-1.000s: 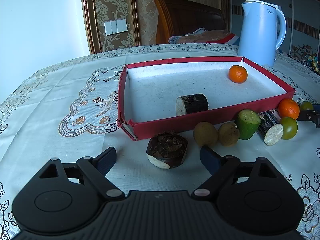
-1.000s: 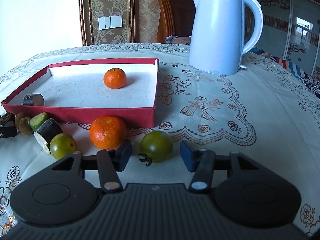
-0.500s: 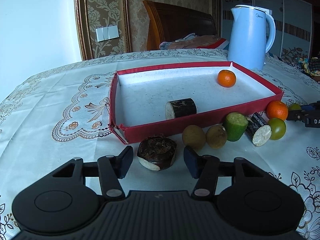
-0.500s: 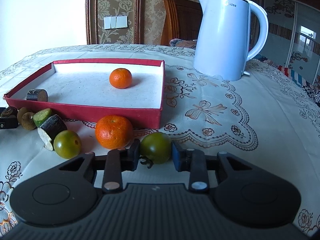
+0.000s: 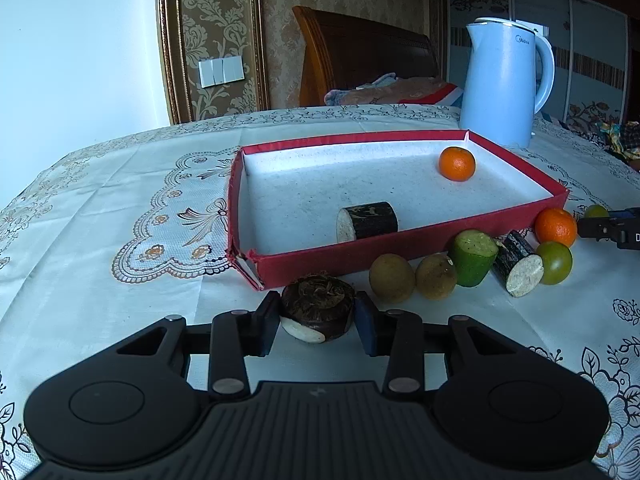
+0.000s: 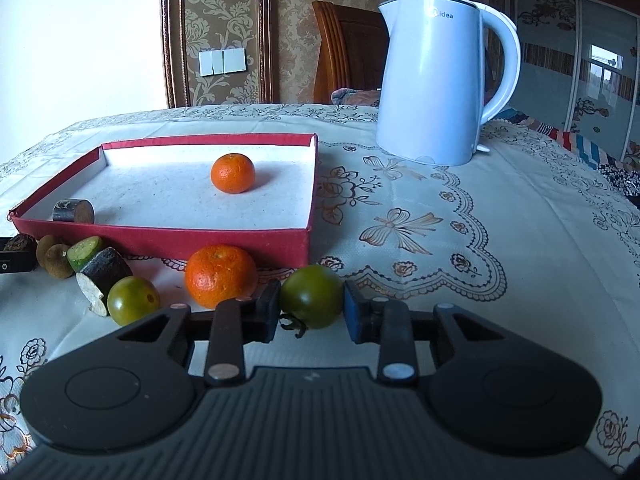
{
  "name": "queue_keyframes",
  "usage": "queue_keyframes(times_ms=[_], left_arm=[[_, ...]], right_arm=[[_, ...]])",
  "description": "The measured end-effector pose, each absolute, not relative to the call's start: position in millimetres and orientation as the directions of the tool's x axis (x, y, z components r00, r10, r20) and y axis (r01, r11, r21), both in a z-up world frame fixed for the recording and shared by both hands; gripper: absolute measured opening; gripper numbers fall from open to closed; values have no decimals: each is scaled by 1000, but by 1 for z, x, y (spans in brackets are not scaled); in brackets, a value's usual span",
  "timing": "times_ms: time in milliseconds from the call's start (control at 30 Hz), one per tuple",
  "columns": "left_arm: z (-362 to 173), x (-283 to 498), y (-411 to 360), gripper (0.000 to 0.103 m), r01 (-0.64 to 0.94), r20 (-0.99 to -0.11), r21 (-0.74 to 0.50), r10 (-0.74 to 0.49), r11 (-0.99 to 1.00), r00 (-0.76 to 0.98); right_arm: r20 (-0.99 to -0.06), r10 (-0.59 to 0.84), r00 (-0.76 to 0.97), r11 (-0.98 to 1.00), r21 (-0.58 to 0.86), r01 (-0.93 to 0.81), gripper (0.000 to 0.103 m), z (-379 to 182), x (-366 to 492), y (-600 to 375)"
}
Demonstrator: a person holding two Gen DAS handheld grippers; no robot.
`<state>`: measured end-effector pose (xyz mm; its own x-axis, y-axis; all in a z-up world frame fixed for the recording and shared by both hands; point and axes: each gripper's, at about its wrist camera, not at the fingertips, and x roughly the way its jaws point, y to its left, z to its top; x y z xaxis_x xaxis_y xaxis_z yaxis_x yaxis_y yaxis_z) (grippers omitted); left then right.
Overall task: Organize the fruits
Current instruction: 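Grasp the dark round fruit with the left gripper while the right gripper grasps a green tomato, then lift the dark round fruit with the left tool while the right tool carries the green tomato over the tray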
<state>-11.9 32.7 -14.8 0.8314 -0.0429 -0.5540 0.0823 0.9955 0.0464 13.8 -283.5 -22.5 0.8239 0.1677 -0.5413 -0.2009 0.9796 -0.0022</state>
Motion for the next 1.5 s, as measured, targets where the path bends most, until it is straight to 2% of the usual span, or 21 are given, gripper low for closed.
queue_keyframes(times_ms=[233, 400, 600, 700, 733, 767, 900, 1000, 1033, 1067, 1500], left_arm=[[-5, -30, 36, 34, 38, -472, 29, -20, 999, 882], [-7, -26, 39, 30, 41, -493, 10, -30, 999, 869], [-7, -25, 36, 30, 47, -497, 24, -29, 999, 867], [-9, -22, 35, 44, 60, -513, 24, -40, 998, 857], [-10, -20, 35, 54, 63, -525, 21, -43, 998, 850], [-11, -18, 36, 58, 63, -536, 16, -45, 998, 843], [-13, -16, 39, 58, 60, -543, -3, -52, 998, 838], [-17, -9, 38, 55, 47, -579, 11, -32, 999, 815], [-17, -8, 38, 41, 48, -583, 8, -35, 999, 812], [-17, -8, 39, 38, 46, -582, 4, -35, 999, 812], [9, -19, 43, 37, -16, -519, -52, -13, 999, 855]], right_arm=[[-503, 158, 850, 984, 4, -181, 31, -17, 7, -287], [-500, 164, 850, 983, 8, -184, 31, -18, 5, -287], [-512, 177, 841, 981, 23, -192, 31, -20, 7, -287], [-510, 179, 841, 981, 28, -192, 31, -19, 7, -288], [-512, 181, 840, 981, 29, -193, 31, -20, 7, -288], [-514, 183, 838, 980, 31, -194, 31, -20, 7, -288], [-518, 187, 835, 980, 36, -197, 31, -20, 9, -289], [-520, 187, 834, 980, 36, -197, 31, -21, 9, -289], [-519, 187, 834, 980, 35, -197, 31, -21, 9, -289], [-519, 186, 834, 980, 36, -197, 31, -21, 10, -289], [-480, 196, 855, 978, 33, -206, 31, -8, 4, -282]])
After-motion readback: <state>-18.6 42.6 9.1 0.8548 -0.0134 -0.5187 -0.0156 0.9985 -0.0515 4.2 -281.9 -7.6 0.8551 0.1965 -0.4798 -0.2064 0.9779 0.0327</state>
